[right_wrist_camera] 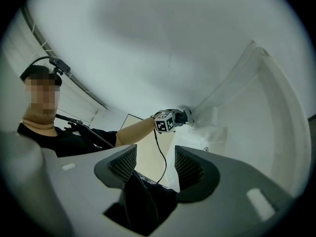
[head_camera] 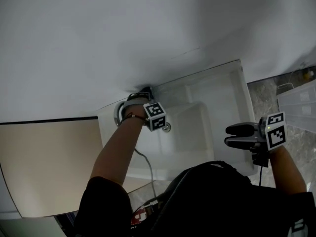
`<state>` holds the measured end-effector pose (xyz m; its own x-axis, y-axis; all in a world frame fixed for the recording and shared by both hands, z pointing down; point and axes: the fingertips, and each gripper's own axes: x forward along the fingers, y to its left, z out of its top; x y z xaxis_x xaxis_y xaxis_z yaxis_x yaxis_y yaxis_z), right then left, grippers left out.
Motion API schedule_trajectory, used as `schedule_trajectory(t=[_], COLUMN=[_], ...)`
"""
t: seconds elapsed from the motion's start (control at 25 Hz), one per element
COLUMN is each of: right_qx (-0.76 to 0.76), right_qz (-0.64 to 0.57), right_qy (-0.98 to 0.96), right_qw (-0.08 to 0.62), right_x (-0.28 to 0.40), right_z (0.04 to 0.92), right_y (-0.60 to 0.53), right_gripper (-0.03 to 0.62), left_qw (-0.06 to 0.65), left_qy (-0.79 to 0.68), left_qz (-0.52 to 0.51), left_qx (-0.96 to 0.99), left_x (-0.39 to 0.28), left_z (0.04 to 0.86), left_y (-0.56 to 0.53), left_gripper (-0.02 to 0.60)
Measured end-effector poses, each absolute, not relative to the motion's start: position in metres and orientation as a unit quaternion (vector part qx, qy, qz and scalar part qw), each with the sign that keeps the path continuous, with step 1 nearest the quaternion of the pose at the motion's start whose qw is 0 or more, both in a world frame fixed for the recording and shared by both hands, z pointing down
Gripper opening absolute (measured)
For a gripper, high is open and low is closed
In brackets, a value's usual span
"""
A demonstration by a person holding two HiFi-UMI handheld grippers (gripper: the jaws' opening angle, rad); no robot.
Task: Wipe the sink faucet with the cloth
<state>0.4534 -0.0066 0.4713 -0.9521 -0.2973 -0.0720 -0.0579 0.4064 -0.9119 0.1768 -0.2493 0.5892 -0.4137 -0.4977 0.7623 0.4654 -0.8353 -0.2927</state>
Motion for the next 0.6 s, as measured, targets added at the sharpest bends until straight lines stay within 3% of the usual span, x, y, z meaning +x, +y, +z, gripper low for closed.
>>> schedule_trajectory(t=[0.16, 0.36, 0.6], right_qx=[-0.105, -0.110, -0.110], right_qz=[-0.529, -0.529, -0.538], right_qy=[0.834, 0.834, 0.829], right_qw=[0.112, 0.111, 0.104], right_x=[0.452, 0.452, 0.453], right_z=[0.465, 0.463, 0.470], right_y=[-0.007, -0.009, -0.007], right_gripper=[0.232, 0.232, 0.232], left_qw=[0.262, 0.310, 0.277], left_qy=[0.008, 0.041, 0.070], left_qz=[-0.810, -0.778, -0.826], left_qx=[-0.524, -0.544, -0.485], left_x=[0.200, 0.255, 0.230], left_z=[0.579, 0.569, 0.600], left_y=[-0.213, -0.235, -0.272], left_gripper=[0.141, 0.141, 0.141])
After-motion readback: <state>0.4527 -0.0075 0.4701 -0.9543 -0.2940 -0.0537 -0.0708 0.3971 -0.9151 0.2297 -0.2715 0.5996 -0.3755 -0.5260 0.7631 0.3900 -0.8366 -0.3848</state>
